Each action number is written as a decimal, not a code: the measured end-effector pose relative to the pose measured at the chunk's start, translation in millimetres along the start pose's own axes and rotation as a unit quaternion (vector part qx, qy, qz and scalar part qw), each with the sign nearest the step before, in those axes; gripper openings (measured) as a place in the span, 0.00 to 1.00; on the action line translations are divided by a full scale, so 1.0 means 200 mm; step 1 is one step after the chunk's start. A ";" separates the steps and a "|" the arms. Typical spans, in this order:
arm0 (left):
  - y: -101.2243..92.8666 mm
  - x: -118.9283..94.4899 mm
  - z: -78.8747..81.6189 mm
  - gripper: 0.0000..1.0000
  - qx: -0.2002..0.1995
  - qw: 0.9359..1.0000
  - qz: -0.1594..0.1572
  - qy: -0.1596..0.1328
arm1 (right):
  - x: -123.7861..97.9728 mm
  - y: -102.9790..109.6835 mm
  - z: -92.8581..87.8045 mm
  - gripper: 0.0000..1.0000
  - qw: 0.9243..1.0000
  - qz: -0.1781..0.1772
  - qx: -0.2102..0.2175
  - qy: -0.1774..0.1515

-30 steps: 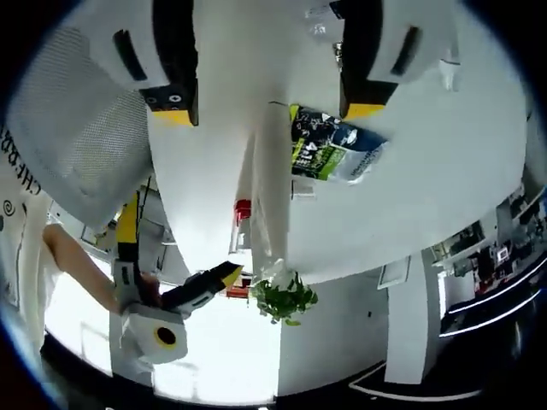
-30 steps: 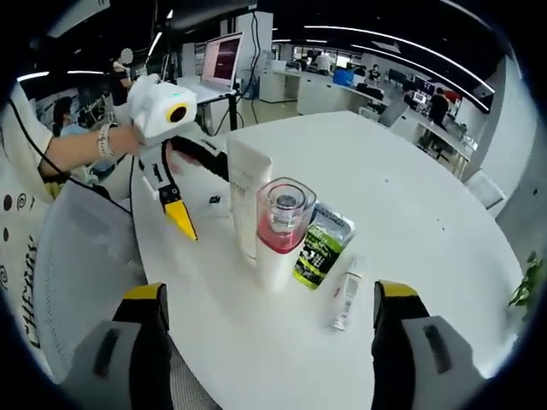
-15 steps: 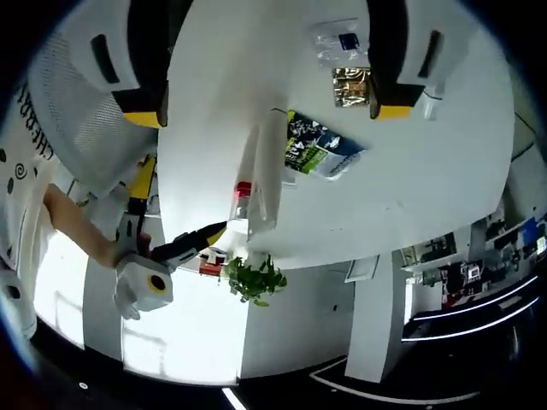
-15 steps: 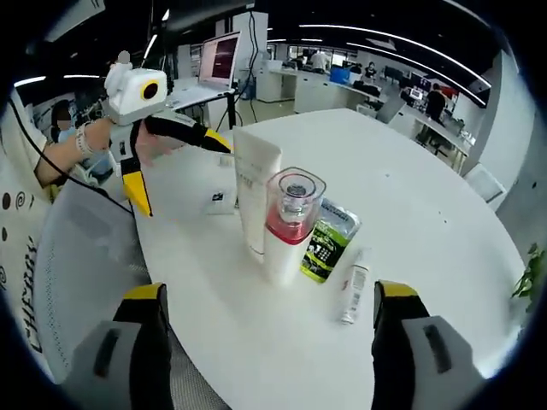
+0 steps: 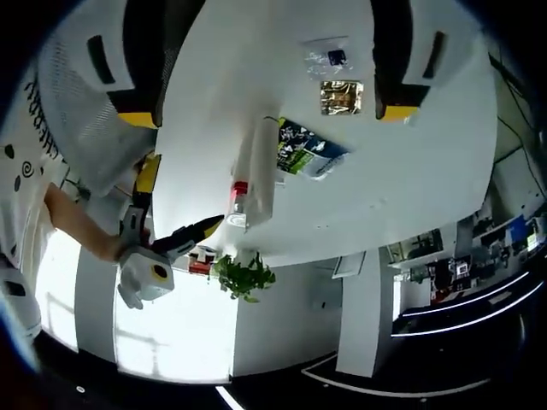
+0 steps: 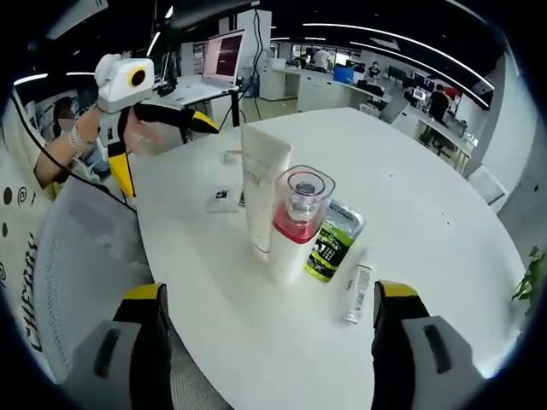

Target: Arrange the skincare products in the storage area until every visible bottle or jar stands upright without overlapping.

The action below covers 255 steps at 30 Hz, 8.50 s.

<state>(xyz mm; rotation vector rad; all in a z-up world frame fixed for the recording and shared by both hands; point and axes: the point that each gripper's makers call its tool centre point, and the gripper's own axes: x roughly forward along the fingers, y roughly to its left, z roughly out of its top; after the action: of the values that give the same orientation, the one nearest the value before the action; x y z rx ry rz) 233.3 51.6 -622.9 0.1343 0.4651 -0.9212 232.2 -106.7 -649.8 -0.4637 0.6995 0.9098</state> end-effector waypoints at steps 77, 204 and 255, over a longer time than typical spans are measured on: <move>0.03 -0.06 -0.09 0.99 -0.033 0.997 0.058 0.029 | 0.13 -0.35 -0.17 0.97 0.997 -0.043 0.054 0.044; -0.28 0.05 0.00 0.66 -0.061 0.997 -0.050 -0.010 | -0.08 0.03 -0.18 0.20 0.941 0.136 0.292 -0.105; -0.56 0.12 0.26 0.25 -0.152 0.957 -0.217 -0.117 | -0.15 0.57 0.26 0.20 0.889 0.349 0.194 -0.225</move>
<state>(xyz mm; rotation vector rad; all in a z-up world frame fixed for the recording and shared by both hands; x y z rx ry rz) 173.9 -50.4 -577.5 -0.3692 0.4165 -1.2651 142.6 -28.7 -599.9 0.3915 0.5959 1.4505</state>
